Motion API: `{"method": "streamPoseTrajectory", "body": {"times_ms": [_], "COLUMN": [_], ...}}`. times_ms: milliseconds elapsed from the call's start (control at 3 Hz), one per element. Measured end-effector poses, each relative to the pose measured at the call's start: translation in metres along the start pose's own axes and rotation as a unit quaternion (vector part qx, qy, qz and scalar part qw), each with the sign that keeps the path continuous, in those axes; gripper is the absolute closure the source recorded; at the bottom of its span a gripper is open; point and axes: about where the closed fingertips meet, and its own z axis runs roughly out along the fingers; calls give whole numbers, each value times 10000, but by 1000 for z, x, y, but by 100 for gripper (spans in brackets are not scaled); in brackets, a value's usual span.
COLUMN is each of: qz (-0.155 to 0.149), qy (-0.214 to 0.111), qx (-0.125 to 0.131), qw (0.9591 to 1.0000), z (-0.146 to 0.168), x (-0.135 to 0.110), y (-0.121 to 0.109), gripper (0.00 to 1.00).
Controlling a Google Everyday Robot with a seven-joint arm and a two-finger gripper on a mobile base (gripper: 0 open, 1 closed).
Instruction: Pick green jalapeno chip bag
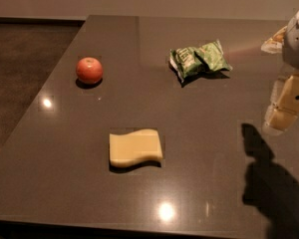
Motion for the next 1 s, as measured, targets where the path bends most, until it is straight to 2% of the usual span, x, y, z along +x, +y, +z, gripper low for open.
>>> {"method": "streamPoseTrajectory", "body": {"times_ms": [667,1000], "qz": [-59,-58], "qy": [30,-13], "qx": [-146,-161], "qw": [9999,9999], "z": [4,18], "x": [-7,-25], "y": [-3,-27], "gripper": [0,0]}}
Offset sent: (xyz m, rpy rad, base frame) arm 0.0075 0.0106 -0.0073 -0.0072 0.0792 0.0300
